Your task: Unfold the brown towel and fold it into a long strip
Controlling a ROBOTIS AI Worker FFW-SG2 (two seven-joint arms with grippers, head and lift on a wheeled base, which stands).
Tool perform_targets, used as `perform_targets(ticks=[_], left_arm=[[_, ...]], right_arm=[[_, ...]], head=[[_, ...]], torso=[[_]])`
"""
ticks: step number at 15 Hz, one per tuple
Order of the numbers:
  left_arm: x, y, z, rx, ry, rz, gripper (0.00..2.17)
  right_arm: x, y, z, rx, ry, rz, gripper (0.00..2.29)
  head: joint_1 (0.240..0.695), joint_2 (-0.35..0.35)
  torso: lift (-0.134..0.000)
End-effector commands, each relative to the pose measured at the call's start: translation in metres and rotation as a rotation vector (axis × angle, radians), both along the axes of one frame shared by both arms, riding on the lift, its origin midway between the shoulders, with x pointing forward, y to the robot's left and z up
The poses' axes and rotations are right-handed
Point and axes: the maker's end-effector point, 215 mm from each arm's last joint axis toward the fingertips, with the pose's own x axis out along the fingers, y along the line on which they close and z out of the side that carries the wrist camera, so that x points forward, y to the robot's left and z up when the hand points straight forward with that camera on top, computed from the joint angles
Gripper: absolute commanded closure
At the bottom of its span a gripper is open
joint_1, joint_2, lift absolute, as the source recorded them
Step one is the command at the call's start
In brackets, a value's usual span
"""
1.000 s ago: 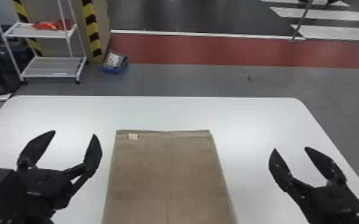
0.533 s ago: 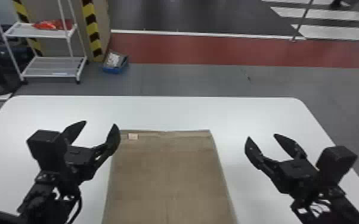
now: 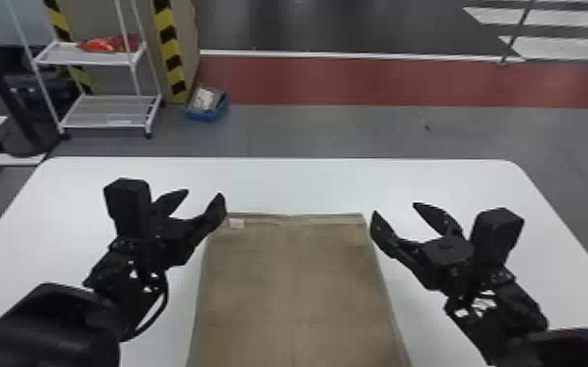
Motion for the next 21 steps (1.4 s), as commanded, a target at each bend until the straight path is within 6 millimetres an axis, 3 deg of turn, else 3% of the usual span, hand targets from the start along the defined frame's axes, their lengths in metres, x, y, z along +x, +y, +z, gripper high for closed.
perform_targets(ticks=[1, 7, 12, 21], left_arm=[[0.001, 0.002, -0.016, 0.008, 0.044, -0.008, 0.57], [-0.002, 0.017, -0.058, 0.039, 0.113, 0.003, 0.60], [-0.006, 0.007, -0.068, 0.031, 0.133, -0.026, 0.60], [-0.007, -0.019, -0.069, -0.031, 0.144, -0.063, 0.60]], right_arm=[[0.002, 0.009, -0.001, -0.006, -0.002, 0.015, 0.21], [-0.003, 0.009, -0.004, -0.013, -0.001, 0.018, 0.21], [-0.008, 0.010, -0.006, -0.012, 0.000, 0.019, 0.21], [-0.011, 0.001, -0.012, -0.017, 0.012, 0.006, 0.21]], head=[[0.695, -0.022], [0.695, -0.005], [0.695, 0.001], [0.695, -0.029]], torso=[[-0.125], [-0.125], [-0.125], [-0.125]])
